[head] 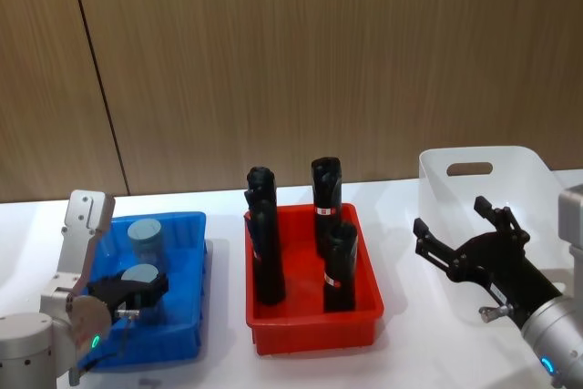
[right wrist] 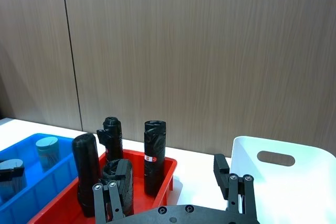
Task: Pick the cotton swabs from the blue box and place them into the white box.
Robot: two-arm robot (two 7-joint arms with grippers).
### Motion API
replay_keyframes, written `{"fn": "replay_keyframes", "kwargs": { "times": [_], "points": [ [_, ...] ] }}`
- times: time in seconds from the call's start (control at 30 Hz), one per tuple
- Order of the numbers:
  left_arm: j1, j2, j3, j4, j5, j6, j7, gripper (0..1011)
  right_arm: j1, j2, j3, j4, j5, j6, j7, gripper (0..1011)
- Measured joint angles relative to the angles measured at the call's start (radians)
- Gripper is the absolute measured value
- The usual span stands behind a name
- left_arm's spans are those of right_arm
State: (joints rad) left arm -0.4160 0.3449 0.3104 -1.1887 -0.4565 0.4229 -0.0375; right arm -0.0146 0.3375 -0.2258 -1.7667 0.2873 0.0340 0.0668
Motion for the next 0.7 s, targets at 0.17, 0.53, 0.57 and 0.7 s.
{"fn": "replay_keyframes", "kwargs": {
  "times": [0.17, 0.53, 0.57, 0.7],
  "points": [
    [0.008, 0.003, -0.004, -0.006, -0.003, -0.017, -0.001, 668, 0.000, 0.000, 0.000, 0.000, 0.000, 0.000, 0.000, 1001],
    [0.049, 0.021, -0.012, -0.069, -0.003, -0.087, 0.006, 668, 0.000, 0.000, 0.000, 0.000, 0.000, 0.000, 0.000, 1002],
    [0.057, 0.026, -0.013, -0.085, 0.001, -0.099, 0.005, 668, 0.000, 0.000, 0.000, 0.000, 0.000, 0.000, 0.000, 1002],
    [0.073, 0.037, -0.015, -0.120, 0.012, -0.126, -0.011, 668, 0.000, 0.000, 0.000, 0.000, 0.000, 0.000, 0.000, 1002]
  ]
}}
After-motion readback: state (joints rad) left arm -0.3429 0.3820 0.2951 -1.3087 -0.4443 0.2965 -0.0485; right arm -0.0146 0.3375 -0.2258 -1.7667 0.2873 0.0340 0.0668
